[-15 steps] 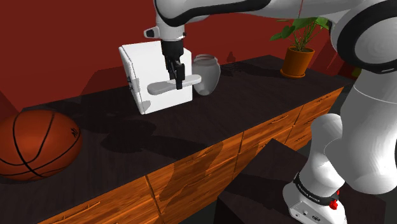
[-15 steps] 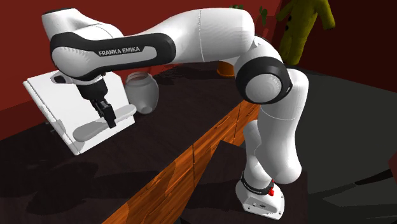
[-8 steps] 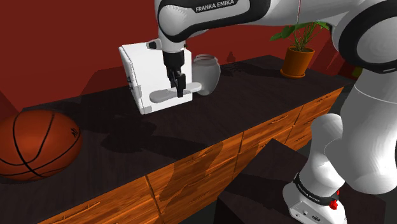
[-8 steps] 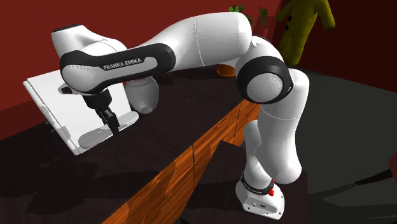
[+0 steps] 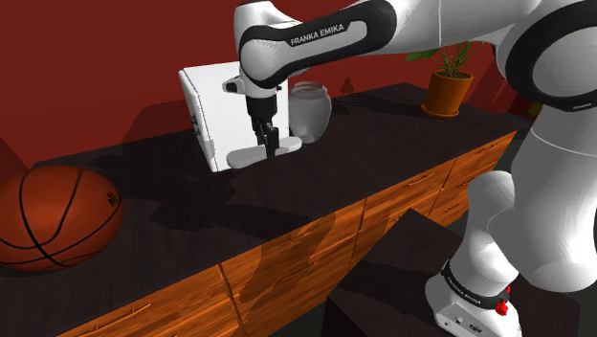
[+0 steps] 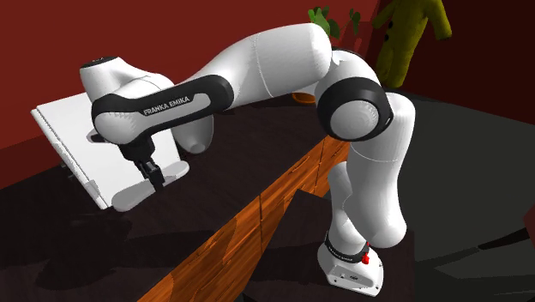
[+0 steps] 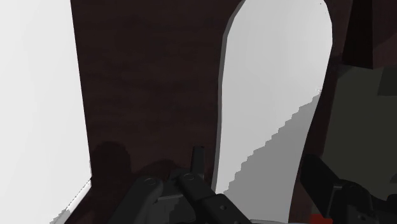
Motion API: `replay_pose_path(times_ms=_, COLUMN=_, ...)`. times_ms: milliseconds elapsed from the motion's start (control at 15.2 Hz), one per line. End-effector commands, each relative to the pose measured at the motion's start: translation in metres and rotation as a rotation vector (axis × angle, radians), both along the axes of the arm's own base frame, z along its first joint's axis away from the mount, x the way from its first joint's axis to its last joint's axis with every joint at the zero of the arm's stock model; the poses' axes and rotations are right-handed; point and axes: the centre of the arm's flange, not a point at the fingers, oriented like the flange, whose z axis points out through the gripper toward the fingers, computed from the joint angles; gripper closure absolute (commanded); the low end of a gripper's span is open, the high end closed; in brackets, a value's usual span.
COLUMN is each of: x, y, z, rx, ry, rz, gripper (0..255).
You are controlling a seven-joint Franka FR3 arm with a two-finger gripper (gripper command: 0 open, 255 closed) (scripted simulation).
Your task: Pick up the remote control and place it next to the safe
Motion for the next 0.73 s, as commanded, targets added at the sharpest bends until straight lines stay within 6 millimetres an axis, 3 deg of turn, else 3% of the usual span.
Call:
replay_pose_path(times_ms=0, x=0.0, y=-0.001, z=-0.011, rx=0.0, ry=-0.001, rz=0.0, gripper=255)
replay_pose_path(times_ms=660, x=0.0, y=-0.001, z=-0.064, rx=0.0, ry=-0.001, rz=0.0, gripper=255)
